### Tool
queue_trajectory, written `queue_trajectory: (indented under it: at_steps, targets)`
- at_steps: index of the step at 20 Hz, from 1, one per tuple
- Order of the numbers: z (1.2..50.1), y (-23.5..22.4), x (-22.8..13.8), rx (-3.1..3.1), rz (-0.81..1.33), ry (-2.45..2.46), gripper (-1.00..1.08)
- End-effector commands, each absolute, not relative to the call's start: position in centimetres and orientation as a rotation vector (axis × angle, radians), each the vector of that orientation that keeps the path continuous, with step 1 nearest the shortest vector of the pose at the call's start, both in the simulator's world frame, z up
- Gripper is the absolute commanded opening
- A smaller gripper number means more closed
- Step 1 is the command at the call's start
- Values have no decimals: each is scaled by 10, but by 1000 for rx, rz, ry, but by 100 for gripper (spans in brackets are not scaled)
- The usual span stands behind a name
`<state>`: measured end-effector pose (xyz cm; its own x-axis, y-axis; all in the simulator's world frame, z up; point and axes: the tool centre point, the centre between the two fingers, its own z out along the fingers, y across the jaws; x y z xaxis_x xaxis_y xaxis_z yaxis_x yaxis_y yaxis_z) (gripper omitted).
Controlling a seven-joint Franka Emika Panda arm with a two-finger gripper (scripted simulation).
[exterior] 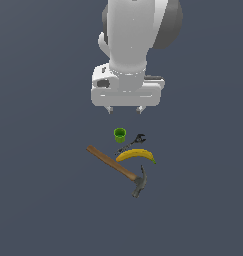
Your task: Pick up a designated object from a clutter of objects.
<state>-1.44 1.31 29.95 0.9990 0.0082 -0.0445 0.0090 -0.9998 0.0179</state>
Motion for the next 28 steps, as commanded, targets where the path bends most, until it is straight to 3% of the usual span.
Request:
queue_trajectory:
  at_steps: [1, 17, 28]
  targets:
    - [300, 13, -14, 3123, -69, 13, 100]
    - [291, -8, -10, 3116, -80, 1, 100]
    - [244, -7, -18, 3120, -65, 133, 100]
